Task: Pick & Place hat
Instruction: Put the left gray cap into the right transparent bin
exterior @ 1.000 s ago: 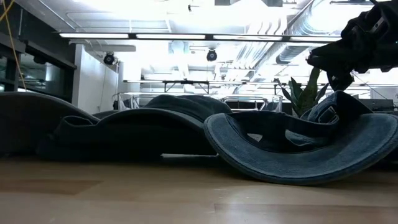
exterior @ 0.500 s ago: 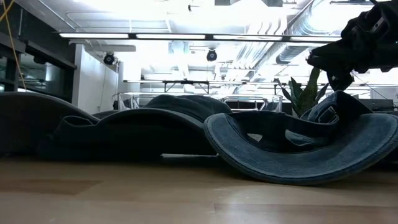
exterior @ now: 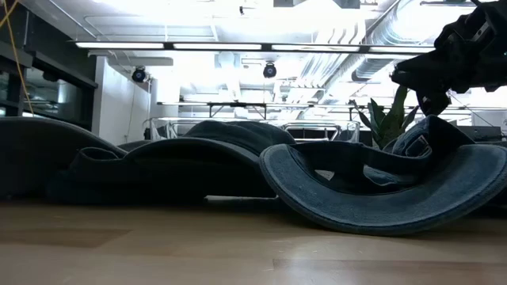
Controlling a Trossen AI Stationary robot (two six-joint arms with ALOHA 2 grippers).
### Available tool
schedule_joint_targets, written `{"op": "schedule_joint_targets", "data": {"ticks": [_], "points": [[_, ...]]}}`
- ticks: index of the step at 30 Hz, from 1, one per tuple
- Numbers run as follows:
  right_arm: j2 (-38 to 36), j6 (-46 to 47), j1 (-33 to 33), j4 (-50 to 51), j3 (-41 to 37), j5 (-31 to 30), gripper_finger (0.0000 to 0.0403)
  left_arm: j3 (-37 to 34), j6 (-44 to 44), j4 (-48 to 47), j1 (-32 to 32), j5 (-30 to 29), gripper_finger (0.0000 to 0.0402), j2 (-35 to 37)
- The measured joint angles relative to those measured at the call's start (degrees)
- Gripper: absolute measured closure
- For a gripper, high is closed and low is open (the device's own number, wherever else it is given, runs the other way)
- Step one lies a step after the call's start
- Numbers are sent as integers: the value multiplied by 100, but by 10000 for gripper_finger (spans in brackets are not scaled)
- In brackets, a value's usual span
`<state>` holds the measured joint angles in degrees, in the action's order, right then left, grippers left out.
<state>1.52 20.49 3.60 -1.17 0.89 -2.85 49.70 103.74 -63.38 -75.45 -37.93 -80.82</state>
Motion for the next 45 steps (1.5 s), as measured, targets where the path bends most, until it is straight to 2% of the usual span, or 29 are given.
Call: {"op": "schedule_joint_targets", "data": {"ticks": [2, 5, 8, 15, 22, 26, 30, 39, 45], "points": [[0, 0, 0, 0, 2, 0, 286, -195, -306, 589, 104, 2, 63, 0], [1, -1, 0, -2, 0, 0, 286, -408, -575, 999, 293, 10, 60, 0], [0, 0, 0, -2, 0, 2, 286, -541, -597, 992, 409, 165, 60, 0], [0, 0, 1, -2, 0, 0, 286, -778, -629, 998, 860, 133, 60, 2], [2, -2, 0, -2, 0, 2, 286, -783, -1530, 1451, 1239, 209, 70, 2], [1, -1, 1, -2, 0, 2, 286, -783, -1869, 1607, 1496, 495, 115, 2], [0, 0, 0, -2, 0, 0, 286, -783, -1953, 1592, 1710, 823, 183, 4], [2, 0, 1, -2, 1, 2, 286, -783, -2078, 1638, 1974, 1658, 382, 4], [1, 0, 0, -2, 1, 1, 286, -705, -2108, 1694, 1961, 2057, 395, 4]]}}
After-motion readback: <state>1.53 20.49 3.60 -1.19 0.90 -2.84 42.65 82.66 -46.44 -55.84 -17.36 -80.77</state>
